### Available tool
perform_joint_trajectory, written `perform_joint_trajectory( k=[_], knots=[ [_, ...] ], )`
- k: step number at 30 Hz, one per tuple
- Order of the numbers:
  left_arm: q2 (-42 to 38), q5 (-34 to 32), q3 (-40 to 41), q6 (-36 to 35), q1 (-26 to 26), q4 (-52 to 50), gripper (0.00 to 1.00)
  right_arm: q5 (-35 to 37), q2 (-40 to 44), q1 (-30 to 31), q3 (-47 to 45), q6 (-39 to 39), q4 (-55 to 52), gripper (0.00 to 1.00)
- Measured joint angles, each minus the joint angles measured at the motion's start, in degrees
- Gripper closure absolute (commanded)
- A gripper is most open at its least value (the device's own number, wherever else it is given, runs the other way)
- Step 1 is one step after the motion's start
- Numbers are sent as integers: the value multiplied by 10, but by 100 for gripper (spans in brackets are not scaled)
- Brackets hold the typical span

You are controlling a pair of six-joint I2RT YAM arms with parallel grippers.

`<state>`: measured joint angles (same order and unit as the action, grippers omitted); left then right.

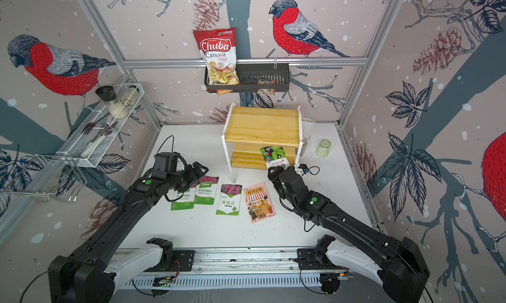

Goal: Take the seed bag off the shelf
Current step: Pick up the seed packet from the shelf.

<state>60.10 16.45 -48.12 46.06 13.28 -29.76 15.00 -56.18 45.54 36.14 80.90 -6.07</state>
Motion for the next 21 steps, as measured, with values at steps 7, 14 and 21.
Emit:
perform_joint_trajectory(
  k=[7, 14, 21],
  knots=[
    [0, 0, 5, 0, 0, 1, 11, -11, -15, -44, -4, -12, 8, 24],
    [-1, 0, 9, 0, -1, 4, 11, -37, -31, -105, 0, -43, 23, 24],
    [-1, 0, 11, 0, -2, 9, 11, -86, -52, -163, 16, -78, 26, 24]
  ],
)
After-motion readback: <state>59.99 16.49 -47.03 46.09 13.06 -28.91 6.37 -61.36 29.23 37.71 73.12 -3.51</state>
